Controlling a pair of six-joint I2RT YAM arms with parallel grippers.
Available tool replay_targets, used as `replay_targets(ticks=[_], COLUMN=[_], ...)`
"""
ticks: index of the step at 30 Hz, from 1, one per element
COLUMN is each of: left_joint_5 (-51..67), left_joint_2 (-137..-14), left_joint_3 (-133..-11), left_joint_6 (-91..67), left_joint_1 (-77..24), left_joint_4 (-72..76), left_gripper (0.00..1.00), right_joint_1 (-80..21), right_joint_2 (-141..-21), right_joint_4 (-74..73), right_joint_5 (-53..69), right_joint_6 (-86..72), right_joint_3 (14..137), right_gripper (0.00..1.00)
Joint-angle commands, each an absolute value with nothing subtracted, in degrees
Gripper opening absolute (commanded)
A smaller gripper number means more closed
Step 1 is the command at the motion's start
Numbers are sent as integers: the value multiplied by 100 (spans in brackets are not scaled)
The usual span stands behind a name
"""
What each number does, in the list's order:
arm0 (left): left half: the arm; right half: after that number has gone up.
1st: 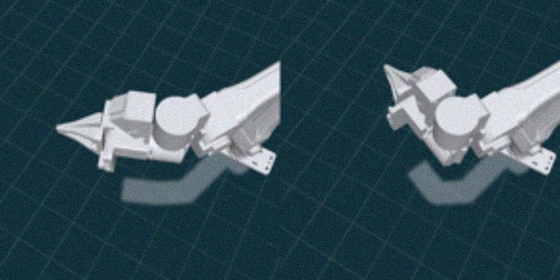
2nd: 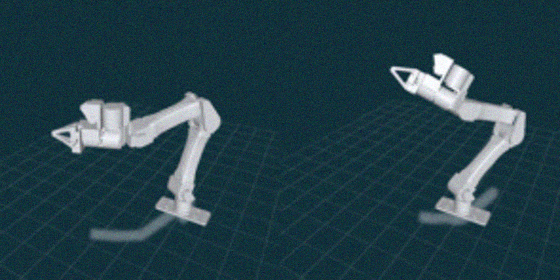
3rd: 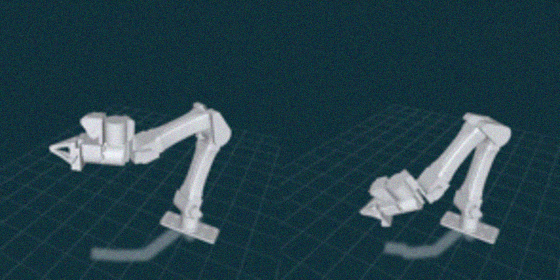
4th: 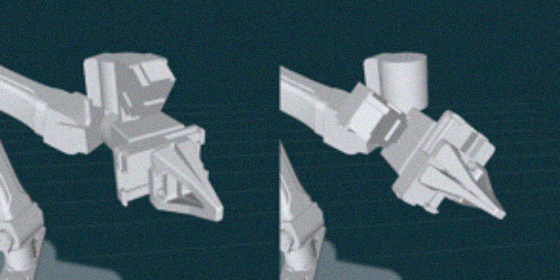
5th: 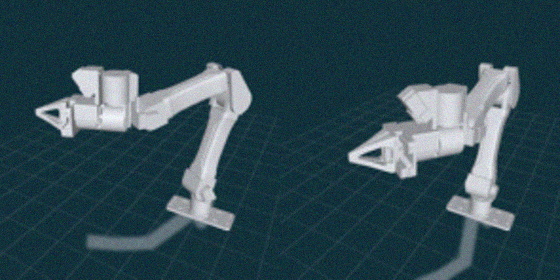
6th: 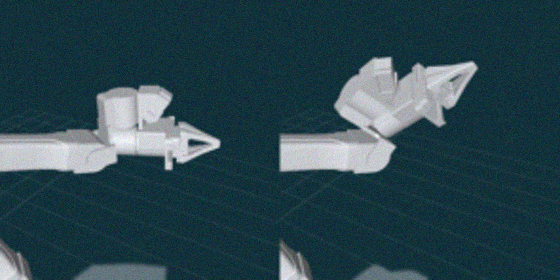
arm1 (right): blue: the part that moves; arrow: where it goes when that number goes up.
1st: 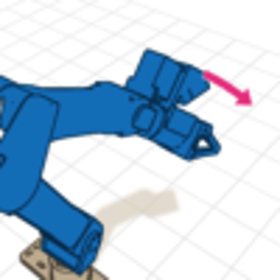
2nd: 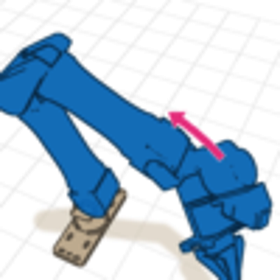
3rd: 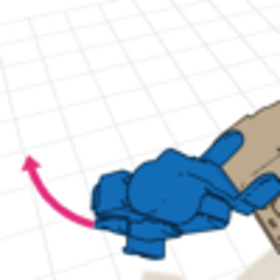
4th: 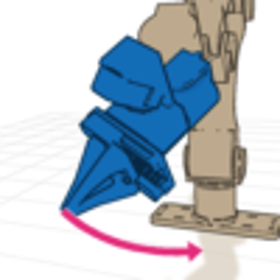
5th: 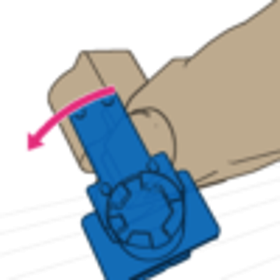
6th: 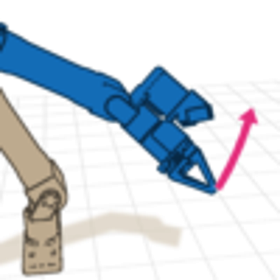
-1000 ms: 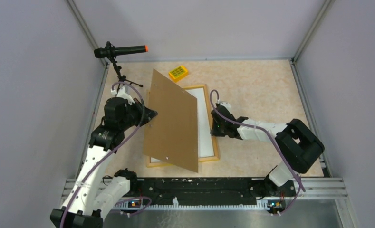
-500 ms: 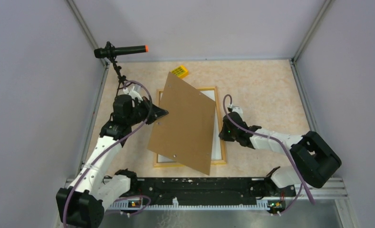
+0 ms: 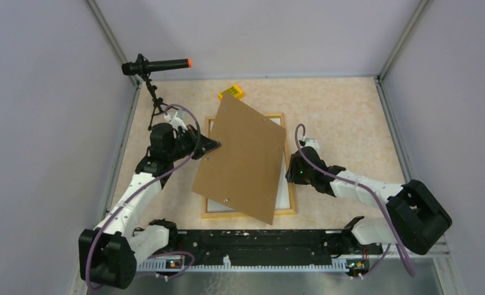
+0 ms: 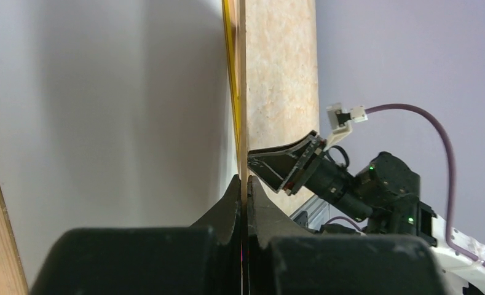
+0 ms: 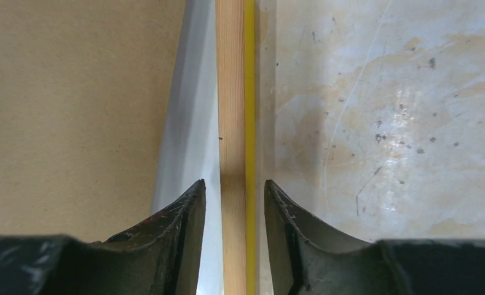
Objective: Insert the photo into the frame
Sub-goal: Move the photo frame to the center of the board.
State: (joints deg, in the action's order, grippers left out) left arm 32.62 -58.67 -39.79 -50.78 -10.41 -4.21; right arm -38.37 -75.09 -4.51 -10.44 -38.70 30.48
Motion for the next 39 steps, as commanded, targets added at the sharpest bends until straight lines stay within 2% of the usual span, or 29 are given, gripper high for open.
replay_targets(ticks=[1,3,9,19,32,39], left_joint_5=[3430,3179,3128,2952,2971,3002], left_joint_2=[-5783,-5712,-5771,-5967,-6123,-6323], left_joint_3=[-3946,-3906,-3412,-3220,-2802,-2687], left_joint_6=[-5095,-5126,-5734,-6004,-6252,-6315], left_joint_1=[-1011,-1006,-1002,-950,-800,-782], left_joint_4=[331,127,898,1493,2182,2457], left_gripper=[0,0,0,0,0,0], right_joint_1=[-3783,-3783,-3752,-3686,-3665,-3598], right_joint_2=[-6765,-6478,-5979,-5955,-6415,-6572], right_joint_4=[-796,-1054,-1187,-916,-523,-436], right_joint_5=[-1288,-1523,-1848,-1870,-1501,-1397], right_joint_6=[-3621,-3545,-3330,-3392,-3531,-3516], right_joint_3=[3460,3551,3463,3041,3085,3099], right_gripper=[44,48,54,55,56,65])
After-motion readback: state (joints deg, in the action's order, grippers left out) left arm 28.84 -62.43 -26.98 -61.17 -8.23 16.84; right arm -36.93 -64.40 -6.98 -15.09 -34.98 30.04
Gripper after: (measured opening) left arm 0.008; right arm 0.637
